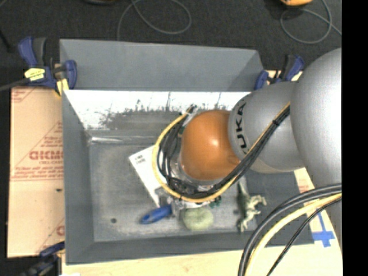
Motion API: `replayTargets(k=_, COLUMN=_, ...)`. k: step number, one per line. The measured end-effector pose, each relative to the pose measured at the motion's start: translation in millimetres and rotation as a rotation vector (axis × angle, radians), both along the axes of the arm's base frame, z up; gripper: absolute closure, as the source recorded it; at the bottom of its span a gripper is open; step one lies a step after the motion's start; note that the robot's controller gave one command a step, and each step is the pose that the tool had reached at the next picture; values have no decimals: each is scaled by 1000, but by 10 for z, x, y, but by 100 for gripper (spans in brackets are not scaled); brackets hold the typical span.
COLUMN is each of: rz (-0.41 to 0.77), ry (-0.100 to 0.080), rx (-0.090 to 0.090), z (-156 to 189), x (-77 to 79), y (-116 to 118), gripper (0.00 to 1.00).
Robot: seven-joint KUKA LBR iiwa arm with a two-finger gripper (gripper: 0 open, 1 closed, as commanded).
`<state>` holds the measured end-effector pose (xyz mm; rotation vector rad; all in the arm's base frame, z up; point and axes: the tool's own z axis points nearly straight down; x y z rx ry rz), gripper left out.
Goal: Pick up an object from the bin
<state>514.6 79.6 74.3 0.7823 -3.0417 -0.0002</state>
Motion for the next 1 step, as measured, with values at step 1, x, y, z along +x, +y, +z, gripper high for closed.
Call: replayTargets(k=1, rz=-6, ry=5, rx=3, z=121, x=-7, y=45, gripper=100)
